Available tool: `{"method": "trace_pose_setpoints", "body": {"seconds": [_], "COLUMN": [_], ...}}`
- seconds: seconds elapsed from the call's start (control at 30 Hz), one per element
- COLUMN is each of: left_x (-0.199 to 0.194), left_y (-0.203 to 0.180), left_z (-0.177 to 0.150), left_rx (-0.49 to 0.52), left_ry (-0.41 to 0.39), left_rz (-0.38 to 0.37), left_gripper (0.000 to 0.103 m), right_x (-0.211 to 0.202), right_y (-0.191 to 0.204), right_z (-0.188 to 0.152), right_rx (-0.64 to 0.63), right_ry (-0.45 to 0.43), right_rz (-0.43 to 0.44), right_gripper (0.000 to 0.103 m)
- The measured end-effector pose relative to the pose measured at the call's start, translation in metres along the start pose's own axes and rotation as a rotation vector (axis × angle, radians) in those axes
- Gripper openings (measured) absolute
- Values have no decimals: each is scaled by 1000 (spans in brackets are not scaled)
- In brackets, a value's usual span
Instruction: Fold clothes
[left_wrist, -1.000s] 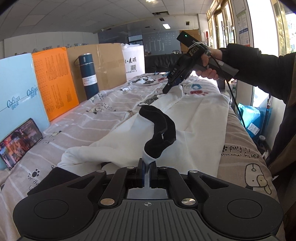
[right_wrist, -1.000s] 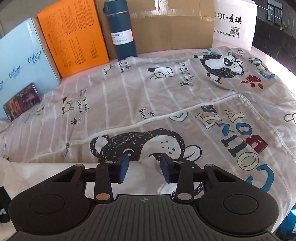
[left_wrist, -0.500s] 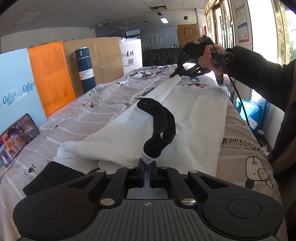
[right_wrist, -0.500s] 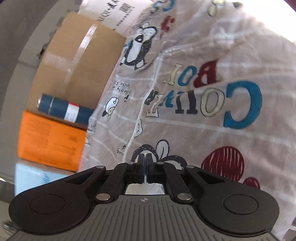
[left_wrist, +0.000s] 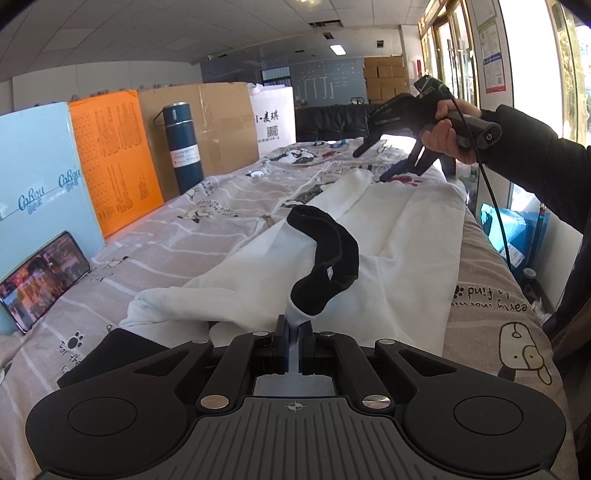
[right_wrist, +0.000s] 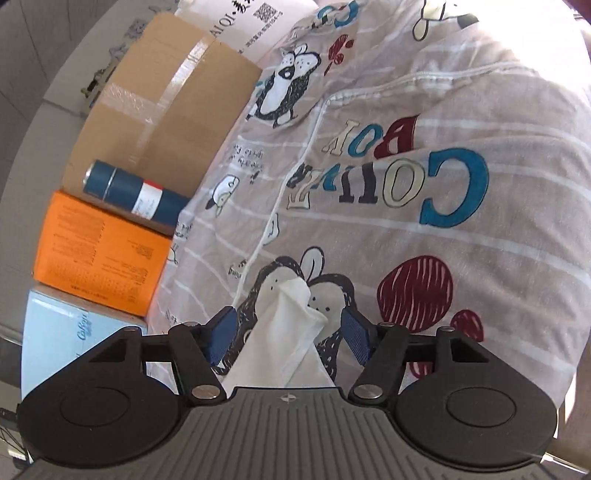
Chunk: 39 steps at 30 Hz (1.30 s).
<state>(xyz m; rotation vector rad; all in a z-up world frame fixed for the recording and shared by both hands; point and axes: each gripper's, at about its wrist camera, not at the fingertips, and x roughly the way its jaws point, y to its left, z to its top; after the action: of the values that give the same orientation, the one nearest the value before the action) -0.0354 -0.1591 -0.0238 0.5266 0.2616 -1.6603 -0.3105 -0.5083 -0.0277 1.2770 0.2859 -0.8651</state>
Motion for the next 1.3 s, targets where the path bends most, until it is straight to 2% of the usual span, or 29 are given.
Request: {"method": "trace_pose_setpoints", "body": {"seconds": [0.03, 0.07, 0.1, 0.13, 0.27, 0.33, 0.4, 0.43, 0.5, 0.53, 0.57, 0.6, 0.63, 0.67, 0.7, 0.73, 0.8, 0.83, 0.87, 0.97, 1.03, 1.1, 1.23, 1.3], "left_x": [0, -2, -4, -6, -21, -29, -29, -28, -27, -30, -34, -38, -42, -44, -44, -42, -30, -22, -14, 8, 19, 29, 37, 33], "left_y": [0, 2, 4, 6, 19, 17, 10, 6, 3, 6, 9, 13, 18, 25, 31, 39, 56, 63, 69, 81, 84, 83, 84, 89], "left_z": [0, 1, 1, 1, 6, 9, 10, 10, 8, 8, 9, 10, 11, 13, 15, 17, 22, 23, 25, 27, 26, 23, 11, 5], "left_rx": [-2, -8, -16, -23, -90, -91, -41, -11, 12, 1, -14, -30, -59, -109, -163, -228, -362, -421, -466, -539, -532, -495, -449, -470], "left_ry": [-4, -15, -28, -41, -115, -138, -106, -75, -55, -71, -92, -113, -143, -169, -181, -183, -154, -135, -113, -70, -39, 22, 114, 124], "left_rz": [4, 17, 33, 49, 73, 26, -60, -83, -71, -56, -41, -25, 7, 53, 95, 137, 195, 211, 216, 240, 291, 326, 432, 433], "left_gripper": [3, 3, 3, 3, 2, 2, 3, 6, 10, 11, 11, 19, 34, 44, 61, 64, 63, 63, 63, 62, 62, 63, 63, 64], "right_x": [6, 12, 17, 17, -2, -12, -14, -12, -6, -7, -11, -17, -25, -32, -39, -45, -53, -54, -51, -27, -3, 14, 32, 34], "right_y": [0, 0, 1, 2, 13, 17, 17, 15, 10, 11, 13, 18, 24, 29, 37, 47, 65, 73, 80, 95, 107, 117, 128, 122], "right_z": [-2, -3, -5, -7, -14, -18, -23, -25, -29, -32, -37, -42, -49, -55, -62, -71, -90, -99, -106, -129, -153, -175, -204, -207], "right_rx": [0, 0, -2, -14, -75, -98, -138, -155, -193, -222, -263, -308, -352, -396, -447, -500, -575, -600, -606, -580, -592, -640, -736, -738], "right_ry": [8, 15, 17, 6, -57, -75, -85, -82, -65, -65, -79, -114, -164, -215, -267, -322, -396, -389, -338, -88, 55, 110, 129, 120], "right_rz": [-9, -17, -29, -36, -6, -1, -29, -57, -88, -87, -79, -75, -77, -80, -86, -95, -74, -23, 54, 280, 352, 338, 261, 221], "right_gripper": [52, 27, 15, 8, 6, 6, 6, 6, 11, 15, 27, 37, 54, 60, 60, 60, 62, 66, 71, 71, 71, 71, 69, 39]}}
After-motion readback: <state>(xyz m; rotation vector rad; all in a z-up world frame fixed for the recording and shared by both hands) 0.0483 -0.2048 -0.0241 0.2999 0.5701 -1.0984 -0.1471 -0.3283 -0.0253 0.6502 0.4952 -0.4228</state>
